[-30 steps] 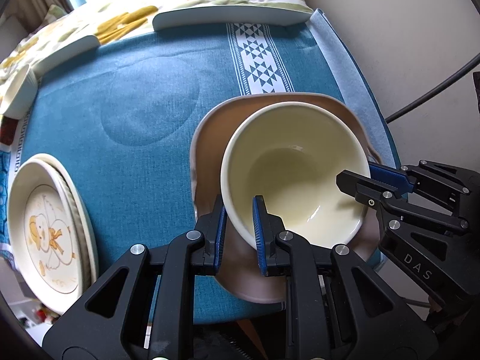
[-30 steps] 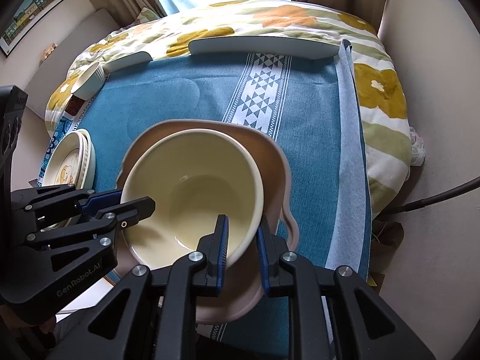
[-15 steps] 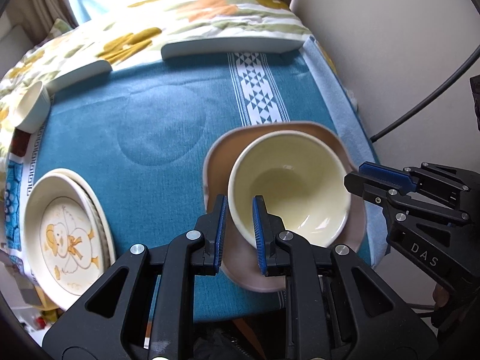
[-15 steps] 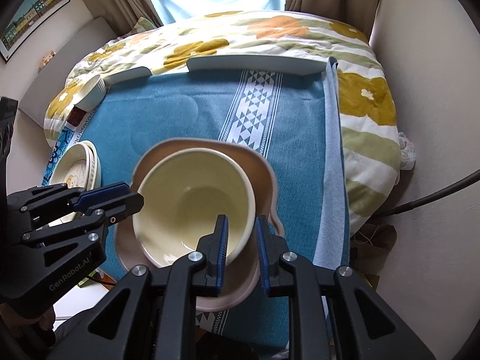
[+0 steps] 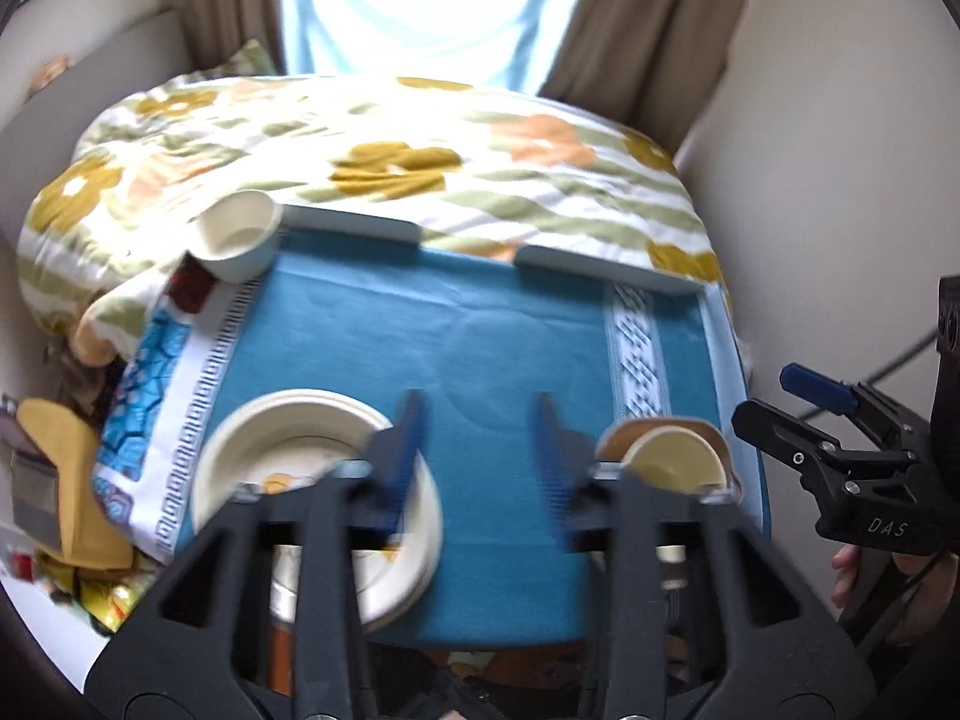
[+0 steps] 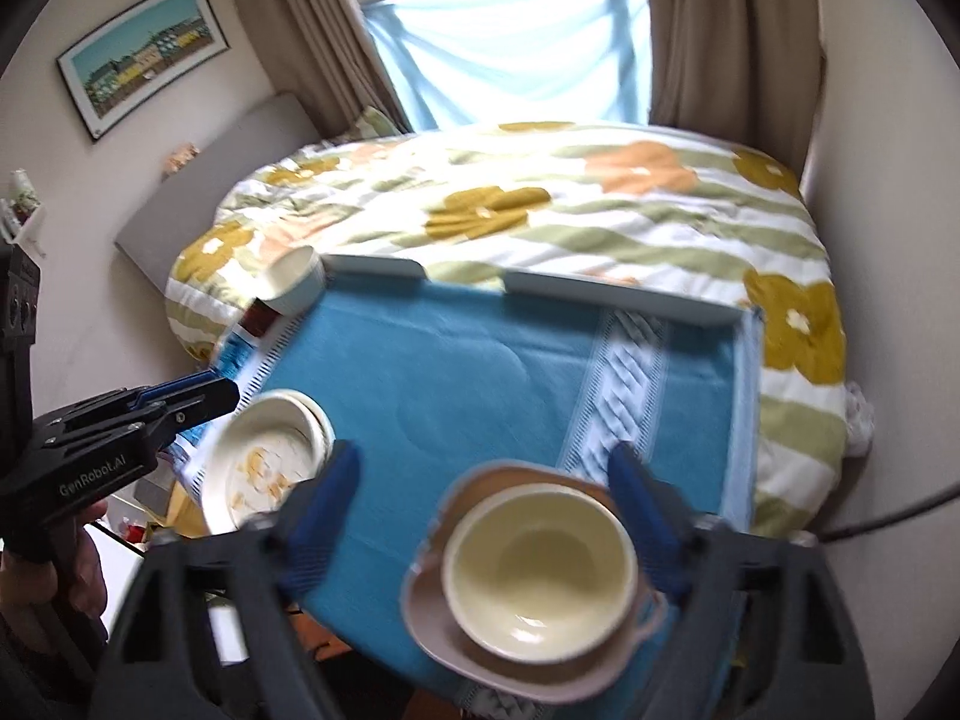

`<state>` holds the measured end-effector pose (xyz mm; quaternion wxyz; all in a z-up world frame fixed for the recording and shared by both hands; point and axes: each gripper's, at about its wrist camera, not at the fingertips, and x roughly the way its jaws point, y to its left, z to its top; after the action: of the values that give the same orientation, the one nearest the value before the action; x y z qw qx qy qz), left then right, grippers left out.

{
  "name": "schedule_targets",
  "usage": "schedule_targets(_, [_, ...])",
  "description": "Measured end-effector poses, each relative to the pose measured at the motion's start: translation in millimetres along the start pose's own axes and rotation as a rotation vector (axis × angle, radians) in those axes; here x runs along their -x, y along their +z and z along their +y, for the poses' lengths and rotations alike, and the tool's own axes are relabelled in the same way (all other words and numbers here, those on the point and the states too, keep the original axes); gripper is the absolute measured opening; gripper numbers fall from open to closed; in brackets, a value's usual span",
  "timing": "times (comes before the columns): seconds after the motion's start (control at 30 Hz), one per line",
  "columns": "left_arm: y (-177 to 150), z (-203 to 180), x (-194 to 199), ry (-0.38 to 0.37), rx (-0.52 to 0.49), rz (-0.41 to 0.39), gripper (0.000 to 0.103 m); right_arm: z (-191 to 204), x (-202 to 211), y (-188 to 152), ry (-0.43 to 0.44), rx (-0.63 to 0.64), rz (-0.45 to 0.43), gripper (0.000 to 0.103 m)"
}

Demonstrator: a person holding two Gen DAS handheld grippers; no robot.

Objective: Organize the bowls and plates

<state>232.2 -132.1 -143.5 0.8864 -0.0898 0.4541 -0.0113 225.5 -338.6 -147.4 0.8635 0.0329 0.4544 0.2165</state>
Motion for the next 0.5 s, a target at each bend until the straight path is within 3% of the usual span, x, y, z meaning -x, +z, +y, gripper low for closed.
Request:
schedule_targets(0.03, [2, 12, 4, 0.013, 0.028, -0.018, 0.095, 6, -4, 5, 0.013, 0.005, -0.005, 0.086])
schedule_targets(0.07, [3, 26, 10, 0.028, 0.059, -0.042, 0.103, 14, -8, 10, 0.024, 0.013, -0.007, 0.086])
schedule_targets(0.27, [17, 102, 22, 0.043, 0.196, -0.052, 0.103, 61, -36, 46, 0.074, 0.097, -0.050, 0.087])
schedule_targets(0.33, [26, 130, 25, 0.036, 0.243, -0.078, 0.103, 75, -45, 62, 0.090, 0.133, -0.061, 0.097])
schedule_targets(0.5, [52, 188, 9, 0.047, 0.338, -0.079, 0.102, 116, -87, 115, 0.095, 0.209, 0.004, 0.098])
